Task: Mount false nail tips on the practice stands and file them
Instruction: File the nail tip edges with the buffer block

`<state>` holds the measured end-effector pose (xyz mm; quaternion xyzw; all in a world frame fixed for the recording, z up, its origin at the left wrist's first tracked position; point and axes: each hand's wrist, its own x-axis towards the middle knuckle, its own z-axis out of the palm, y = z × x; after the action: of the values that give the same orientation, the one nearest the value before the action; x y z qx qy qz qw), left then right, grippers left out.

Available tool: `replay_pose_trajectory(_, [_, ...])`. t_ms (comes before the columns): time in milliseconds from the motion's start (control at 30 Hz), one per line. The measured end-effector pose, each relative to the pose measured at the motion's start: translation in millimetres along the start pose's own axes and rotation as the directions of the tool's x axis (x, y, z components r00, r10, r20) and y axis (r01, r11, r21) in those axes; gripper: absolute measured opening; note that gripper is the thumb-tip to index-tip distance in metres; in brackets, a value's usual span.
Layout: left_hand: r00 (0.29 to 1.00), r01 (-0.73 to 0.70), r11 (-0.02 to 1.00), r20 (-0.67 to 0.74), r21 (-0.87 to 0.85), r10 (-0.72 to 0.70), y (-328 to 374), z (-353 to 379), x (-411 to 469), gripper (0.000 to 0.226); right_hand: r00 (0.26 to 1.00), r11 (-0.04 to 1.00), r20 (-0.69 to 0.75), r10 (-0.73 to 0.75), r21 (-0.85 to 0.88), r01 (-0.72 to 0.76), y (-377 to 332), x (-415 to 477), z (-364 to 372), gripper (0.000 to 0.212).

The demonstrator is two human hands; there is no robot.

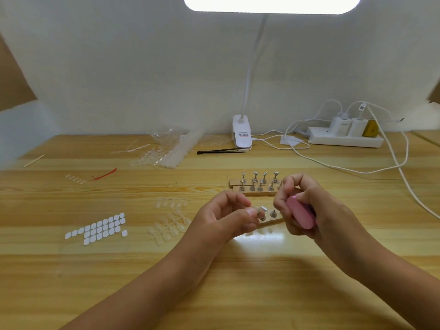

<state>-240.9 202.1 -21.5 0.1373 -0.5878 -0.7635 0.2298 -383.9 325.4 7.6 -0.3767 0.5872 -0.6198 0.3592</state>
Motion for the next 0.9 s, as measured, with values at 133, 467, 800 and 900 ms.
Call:
replay_pose_trajectory(133, [1.0,-0.017,0.999,0.007,0.038,0.017,0.3,0.8,-1.1,0.016,0.995,0.995,0.002,-0.104,0.001,0.104,2.7,-0.3,3.4,0.018])
replay_pose_trajectory(467, [0.998,-0.057,0.994,0.014,0.09,0.056,1.5,-1.2,-0.2,0.015,0.961,0.956,-0.03,-0.275,-0.113,0.27,6.0,-5.1,4.8,0.023])
replay_pose_trajectory(800, [0.995,-0.091,0.981,-0.012,0.17,0.094,-0.7,-1.2,-2.3,0.014,0.964,0.951,-0.004,-0.267,-0.165,0.263,4.9,-5.9,6.1,0.024])
replay_pose_trajectory(900, [0.992,-0.113,0.979,-0.037,0.171,0.121,-1.0,0.0,-2.5,0.015,0.973,0.946,0.09,-0.213,-0.23,0.228,3.2,-5.5,3.8,0.029])
